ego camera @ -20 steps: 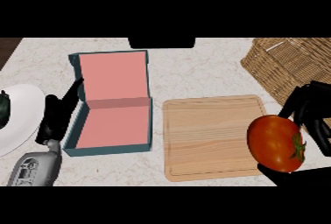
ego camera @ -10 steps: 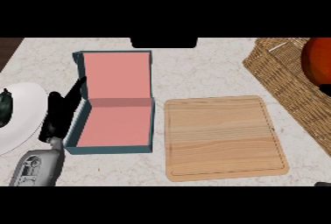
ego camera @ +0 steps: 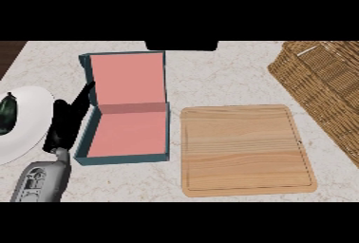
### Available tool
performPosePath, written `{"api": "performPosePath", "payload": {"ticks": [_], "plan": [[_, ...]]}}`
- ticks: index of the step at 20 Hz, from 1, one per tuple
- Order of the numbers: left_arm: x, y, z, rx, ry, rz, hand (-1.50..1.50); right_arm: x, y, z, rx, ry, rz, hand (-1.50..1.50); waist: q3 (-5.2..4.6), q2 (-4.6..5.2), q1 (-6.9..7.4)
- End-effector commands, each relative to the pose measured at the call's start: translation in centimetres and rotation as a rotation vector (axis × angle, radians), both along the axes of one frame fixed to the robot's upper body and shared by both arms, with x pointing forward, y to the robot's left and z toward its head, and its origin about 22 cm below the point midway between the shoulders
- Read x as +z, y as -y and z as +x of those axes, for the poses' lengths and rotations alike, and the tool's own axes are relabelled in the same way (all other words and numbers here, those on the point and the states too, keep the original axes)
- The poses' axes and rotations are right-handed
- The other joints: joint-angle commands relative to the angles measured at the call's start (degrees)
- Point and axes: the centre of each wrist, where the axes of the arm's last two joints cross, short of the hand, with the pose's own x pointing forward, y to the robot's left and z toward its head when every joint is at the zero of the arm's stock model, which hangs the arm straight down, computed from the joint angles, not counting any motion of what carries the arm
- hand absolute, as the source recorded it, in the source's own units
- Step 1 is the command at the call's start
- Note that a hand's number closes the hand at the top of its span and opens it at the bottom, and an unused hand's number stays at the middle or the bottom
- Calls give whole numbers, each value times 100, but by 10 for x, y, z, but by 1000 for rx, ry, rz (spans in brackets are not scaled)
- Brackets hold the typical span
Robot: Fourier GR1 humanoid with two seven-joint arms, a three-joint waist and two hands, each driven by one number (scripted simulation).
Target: Pick the tomato from the cutting board and place it in the basket
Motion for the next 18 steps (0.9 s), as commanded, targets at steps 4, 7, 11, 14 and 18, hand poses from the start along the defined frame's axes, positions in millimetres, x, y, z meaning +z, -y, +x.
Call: {"api": "performPosePath", "payload": {"ticks": [4, 7, 11, 14, 18], "plan": [[4, 19, 11, -7, -6, -7, 0, -31, 66, 34, -92, -23, -99, 150, 10, 39, 20], [-5, -8, -2, -9, -4, -11, 0, -34, 99, 43, -70, -44, -93, 150, 4, 15, 35], [-12, -7, -8, -17, -7, -15, 0, -50, 129, 53, 5, -52, -57, 150, 3, 5, 37], [-9, 10, -4, -16, -14, 1, 0, -67, 142, 70, 14, -54, -53, 150, 4, 20, 80], [-2, -2, -1, -9, -11, -14, 0, -101, 155, 78, 18, -85, -82, 150, 4, -1, 34]]}}
